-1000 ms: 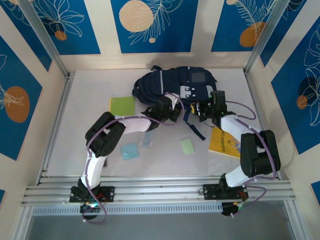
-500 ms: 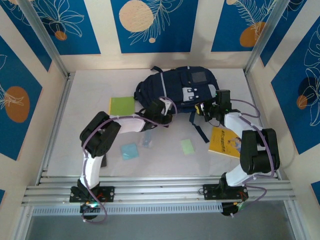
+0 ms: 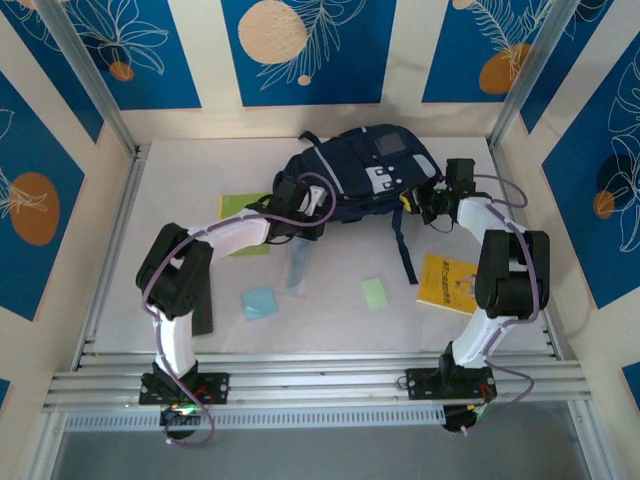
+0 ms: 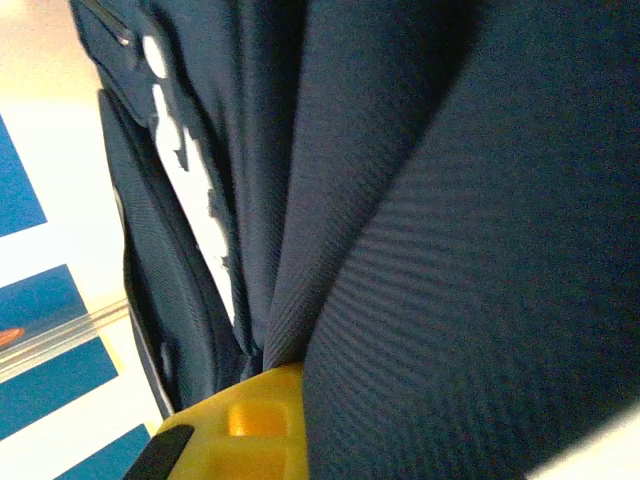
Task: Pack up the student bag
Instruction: Unzip the student bag at the top-center of the table.
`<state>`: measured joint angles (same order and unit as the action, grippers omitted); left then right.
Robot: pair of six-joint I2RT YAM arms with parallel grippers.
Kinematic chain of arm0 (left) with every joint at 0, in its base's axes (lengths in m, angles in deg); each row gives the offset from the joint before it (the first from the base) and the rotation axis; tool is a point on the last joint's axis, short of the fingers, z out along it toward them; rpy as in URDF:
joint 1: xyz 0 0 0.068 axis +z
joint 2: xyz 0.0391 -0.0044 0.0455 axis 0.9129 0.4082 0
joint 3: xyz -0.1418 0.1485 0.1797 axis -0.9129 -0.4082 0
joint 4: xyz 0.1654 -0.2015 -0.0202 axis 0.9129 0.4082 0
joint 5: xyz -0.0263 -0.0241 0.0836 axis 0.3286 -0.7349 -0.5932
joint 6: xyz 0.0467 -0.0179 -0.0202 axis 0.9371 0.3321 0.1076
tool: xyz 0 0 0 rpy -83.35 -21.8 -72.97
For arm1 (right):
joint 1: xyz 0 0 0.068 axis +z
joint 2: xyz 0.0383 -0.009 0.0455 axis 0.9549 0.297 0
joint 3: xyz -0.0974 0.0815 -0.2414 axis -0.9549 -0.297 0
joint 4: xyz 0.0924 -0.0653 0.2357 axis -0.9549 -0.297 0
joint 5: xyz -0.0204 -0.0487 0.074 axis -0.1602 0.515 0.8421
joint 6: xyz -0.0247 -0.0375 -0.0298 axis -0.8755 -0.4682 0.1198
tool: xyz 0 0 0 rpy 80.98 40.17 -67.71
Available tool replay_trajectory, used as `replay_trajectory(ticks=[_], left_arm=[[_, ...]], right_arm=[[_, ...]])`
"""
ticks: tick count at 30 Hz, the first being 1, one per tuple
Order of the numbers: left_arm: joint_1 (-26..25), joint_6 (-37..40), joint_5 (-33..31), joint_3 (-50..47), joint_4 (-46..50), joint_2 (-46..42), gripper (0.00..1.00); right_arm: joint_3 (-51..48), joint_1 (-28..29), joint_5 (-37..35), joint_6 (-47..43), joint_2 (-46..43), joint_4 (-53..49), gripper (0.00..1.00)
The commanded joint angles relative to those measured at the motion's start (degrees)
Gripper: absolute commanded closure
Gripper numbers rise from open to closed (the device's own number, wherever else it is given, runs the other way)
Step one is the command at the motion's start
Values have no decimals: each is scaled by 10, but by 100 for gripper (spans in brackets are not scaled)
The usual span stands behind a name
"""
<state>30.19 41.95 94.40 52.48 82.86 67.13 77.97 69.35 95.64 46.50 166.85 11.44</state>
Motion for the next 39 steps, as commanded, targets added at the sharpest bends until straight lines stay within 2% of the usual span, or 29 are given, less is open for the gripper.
replay_trajectory(ticks=[1, 2, 5, 10, 14, 15, 17, 18, 19, 23, 28, 31, 36, 39], left_arm=[[-22, -27, 46, 46, 69, -32, 100], [-24, -43, 52, 52, 64, -31, 100], [-29, -88, 68, 75, 52, -18, 100], [-37, -124, 79, 124, 50, 11, 100], [-46, -136, 78, 146, 57, 22, 100], [-48, -140, 77, 147, 58, 22, 100], [-53, -149, 79, 141, 54, 17, 100], [-57, -153, 80, 137, 52, 15, 100], [-61, -156, 80, 132, 50, 12, 100], [-76, -172, 80, 112, 40, -3, 100], [-90, -183, 90, 95, 36, -12, 100], [-90, -185, 93, 87, 40, -18, 100], [-86, -172, 92, 78, 55, -30, 100], [-76, -155, 83, 76, 78, -31, 100]], right_arm=[[41, -6, 34, -48, -4, -25, 56], [33, -5, 42, -52, -16, -33, 46], [-11, -5, 57, -61, -64, -47, 35], [-102, 0, 77, -58, -153, -53, 32], [-151, 32, 70, -40, -212, -48, 31], [-161, 41, 66, -28, -221, -41, 28], [-194, 66, 66, 16, -231, 18, 27], [-207, 78, 62, 36, -229, 49, 26], [-218, 93, 56, 59, -224, 81, 17], [-236, 131, 25, 123, -175, 196, 16], [-210, 156, -3, 152, -93, 293, 17], [-211, 160, -45, 156, -62, 345, 27], [-202, 152, -54, 132, -46, 336, 77], [-199, 145, -54, 100, -58, 292, 93]])
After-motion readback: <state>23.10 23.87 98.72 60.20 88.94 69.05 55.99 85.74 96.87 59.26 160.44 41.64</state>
